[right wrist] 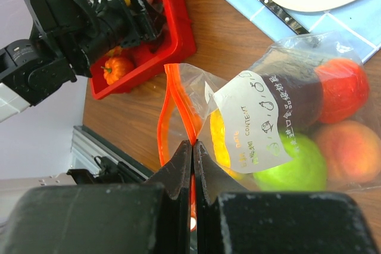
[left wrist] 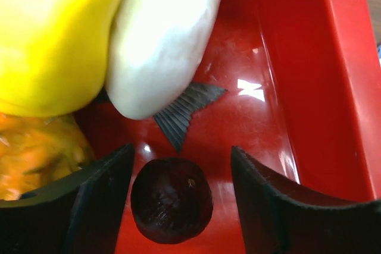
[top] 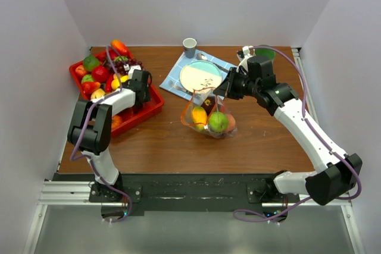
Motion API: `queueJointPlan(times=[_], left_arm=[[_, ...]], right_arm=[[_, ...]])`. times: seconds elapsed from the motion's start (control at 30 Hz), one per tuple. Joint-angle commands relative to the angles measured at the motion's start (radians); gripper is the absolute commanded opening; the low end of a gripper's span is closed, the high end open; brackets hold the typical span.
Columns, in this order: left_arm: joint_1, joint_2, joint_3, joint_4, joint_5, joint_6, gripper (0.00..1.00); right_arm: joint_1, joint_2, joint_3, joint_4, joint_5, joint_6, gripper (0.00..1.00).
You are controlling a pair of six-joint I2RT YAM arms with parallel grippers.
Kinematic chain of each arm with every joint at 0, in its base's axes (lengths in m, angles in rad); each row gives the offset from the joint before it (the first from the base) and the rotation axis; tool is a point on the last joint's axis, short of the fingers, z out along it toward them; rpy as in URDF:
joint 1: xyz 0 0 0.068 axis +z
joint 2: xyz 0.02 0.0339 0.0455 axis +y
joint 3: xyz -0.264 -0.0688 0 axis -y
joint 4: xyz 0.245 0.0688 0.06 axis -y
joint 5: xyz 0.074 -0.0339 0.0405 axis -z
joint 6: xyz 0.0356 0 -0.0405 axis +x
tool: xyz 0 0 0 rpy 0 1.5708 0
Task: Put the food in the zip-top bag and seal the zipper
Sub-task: Pick up the fake vegetable from the bin, then place the fake vegetable in the zipper food storage bag.
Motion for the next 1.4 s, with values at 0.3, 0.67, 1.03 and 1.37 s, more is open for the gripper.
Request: queueJointPlan(times=[0.3, 0.67, 1.03, 1.37], left_arm=[[-0.041, -0.095, -0.100, 0.033, -0.030, -0.040, 0.72], [-0.046, -0.172, -0.039, 0.018, -0.007, -0.014, 0.22], [-0.145, -0.439, -0.011, -0.048, 0.175, -0.039, 0.20], [-0.389, -0.595, -0.016, 0.021, 0.389, -0.198, 0.21]], right_arm=[[0.003, -0.035, -0.007, 0.054, -0.029, 0.009, 0.00], [0.003, -0.041, -0.008, 0.035, -0.002, 0.007, 0.00], [0.001, -0.013, 0.027, 0.023, 0.031, 0.004, 0.00], [0.004, 0.005, 0.051, 0.009, 0.063, 0.012, 0.00]])
